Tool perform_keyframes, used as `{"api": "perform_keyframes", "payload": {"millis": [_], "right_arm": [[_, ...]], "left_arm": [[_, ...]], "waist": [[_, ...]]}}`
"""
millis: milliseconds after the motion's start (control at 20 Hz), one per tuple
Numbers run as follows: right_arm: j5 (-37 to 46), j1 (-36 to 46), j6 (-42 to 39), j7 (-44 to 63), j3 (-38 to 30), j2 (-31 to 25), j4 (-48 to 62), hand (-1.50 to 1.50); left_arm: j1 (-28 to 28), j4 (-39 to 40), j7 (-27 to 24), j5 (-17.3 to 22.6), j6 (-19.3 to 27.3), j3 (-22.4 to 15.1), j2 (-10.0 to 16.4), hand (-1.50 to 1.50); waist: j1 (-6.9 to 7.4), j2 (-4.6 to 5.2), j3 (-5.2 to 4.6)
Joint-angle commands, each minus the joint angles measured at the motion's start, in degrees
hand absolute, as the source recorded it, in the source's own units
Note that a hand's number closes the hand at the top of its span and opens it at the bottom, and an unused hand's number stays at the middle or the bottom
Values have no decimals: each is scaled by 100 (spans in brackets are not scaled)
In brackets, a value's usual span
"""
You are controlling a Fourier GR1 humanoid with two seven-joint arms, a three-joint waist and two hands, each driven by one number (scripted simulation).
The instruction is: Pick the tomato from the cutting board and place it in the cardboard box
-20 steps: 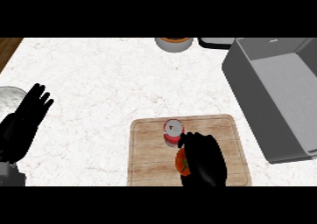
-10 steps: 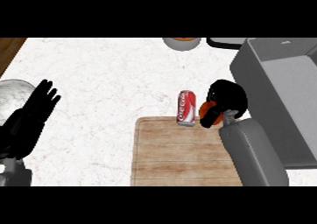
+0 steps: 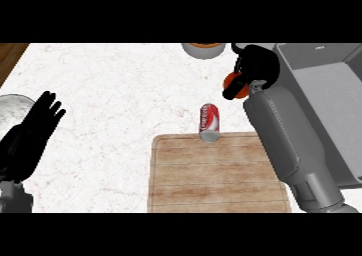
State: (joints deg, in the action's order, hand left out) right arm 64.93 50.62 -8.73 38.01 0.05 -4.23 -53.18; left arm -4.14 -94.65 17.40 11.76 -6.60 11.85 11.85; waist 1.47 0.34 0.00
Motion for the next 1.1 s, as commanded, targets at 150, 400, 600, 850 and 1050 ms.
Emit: {"api": "perform_keyframes", "payload": {"millis": [150,400,600,850,1050], "right_arm": [[416,677,255,578,107,-74,-661,150],[857,1077,157,1285,32,-454,-1031,150],[1070,1153,52,1665,-80,-665,-1158,150],[872,1068,121,1255,-512,-1246,-1134,150],[677,661,-421,978,-565,-1555,-1451,150]], "left_arm": [[385,-223,-64,-37,38,-60,-169,0],[-154,72,143,-25,114,89,39,0],[232,-118,-125,-33,-64,37,-18,0],[243,-122,-86,-91,19,-27,-136,0],[-36,-104,198,-3,81,112,14,0]], "waist": [[-95,-56,-1],[-181,-58,-1],[-133,-51,-2],[-119,-35,-1],[-169,-50,0]]}}
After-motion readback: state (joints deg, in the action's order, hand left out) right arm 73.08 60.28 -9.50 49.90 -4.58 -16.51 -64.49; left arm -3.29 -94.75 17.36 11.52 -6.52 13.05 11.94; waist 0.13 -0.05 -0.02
